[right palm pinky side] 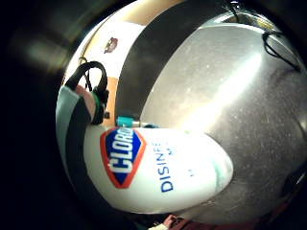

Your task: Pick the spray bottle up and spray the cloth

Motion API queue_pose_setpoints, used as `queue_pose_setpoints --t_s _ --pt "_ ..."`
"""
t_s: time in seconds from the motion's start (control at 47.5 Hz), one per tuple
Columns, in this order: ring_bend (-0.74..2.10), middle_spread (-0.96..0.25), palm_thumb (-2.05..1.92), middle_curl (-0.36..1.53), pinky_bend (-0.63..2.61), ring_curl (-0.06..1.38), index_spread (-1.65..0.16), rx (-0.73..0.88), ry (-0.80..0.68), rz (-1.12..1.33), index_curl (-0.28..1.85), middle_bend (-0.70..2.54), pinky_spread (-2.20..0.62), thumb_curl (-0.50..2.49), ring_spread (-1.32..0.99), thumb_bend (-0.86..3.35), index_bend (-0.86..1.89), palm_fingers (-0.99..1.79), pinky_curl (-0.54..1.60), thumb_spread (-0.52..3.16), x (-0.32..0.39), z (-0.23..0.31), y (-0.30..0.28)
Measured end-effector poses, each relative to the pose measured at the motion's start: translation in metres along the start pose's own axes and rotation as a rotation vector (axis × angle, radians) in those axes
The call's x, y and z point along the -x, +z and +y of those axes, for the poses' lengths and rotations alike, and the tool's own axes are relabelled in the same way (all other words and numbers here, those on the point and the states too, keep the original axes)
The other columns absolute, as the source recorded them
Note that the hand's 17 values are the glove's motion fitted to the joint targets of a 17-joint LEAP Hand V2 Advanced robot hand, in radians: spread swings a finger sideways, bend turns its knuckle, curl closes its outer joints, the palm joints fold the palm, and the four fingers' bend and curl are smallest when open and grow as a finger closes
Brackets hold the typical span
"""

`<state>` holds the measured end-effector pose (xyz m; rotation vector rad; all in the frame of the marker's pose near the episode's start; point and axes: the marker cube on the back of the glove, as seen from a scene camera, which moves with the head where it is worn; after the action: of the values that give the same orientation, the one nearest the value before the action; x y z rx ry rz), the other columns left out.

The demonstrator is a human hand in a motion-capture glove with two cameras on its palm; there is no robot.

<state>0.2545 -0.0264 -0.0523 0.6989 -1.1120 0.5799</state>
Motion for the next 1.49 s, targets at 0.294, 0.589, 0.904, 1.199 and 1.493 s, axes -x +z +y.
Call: queue_pose_setpoints --t_s 0.294,0.589,0.904,1.199,1.493 --pt "0.52 -0.13 0.98 0.49 0.3 0.42 -0.19 0.328 -0.184 0.311 0.47 0.46 -0.23 0.64 -0.18 -0.03 0.34 1.39 0.37 0.26 0.045 -0.024 0.039" --pt "0.57 -0.14 0.97 0.5 0.34 0.45 -0.19 0.818 -0.457 0.756 0.51 0.51 -0.25 0.69 -0.18 -0.03 0.39 1.4 0.39 0.16 0.122 -0.008 0.101" --pt "0.59 -0.14 0.95 0.5 0.35 0.46 -0.2 1.011 -0.665 1.283 0.52 0.54 -0.25 0.72 -0.19 -0.03 0.39 1.39 0.39 0.14 0.168 0.014 0.142" --pt "0.6 -0.14 0.94 0.49 0.37 0.46 -0.2 1.057 -0.666 1.5 0.52 0.54 -0.25 0.74 -0.2 -0.04 0.39 1.39 0.39 0.1 0.122 0.048 0.169" --pt "0.59 -0.14 0.93 0.49 0.37 0.46 -0.2 1.012 -0.675 1.501 0.52 0.55 -0.26 0.75 -0.2 -0.04 0.39 1.39 0.39 0.08 0.138 0.052 0.176"
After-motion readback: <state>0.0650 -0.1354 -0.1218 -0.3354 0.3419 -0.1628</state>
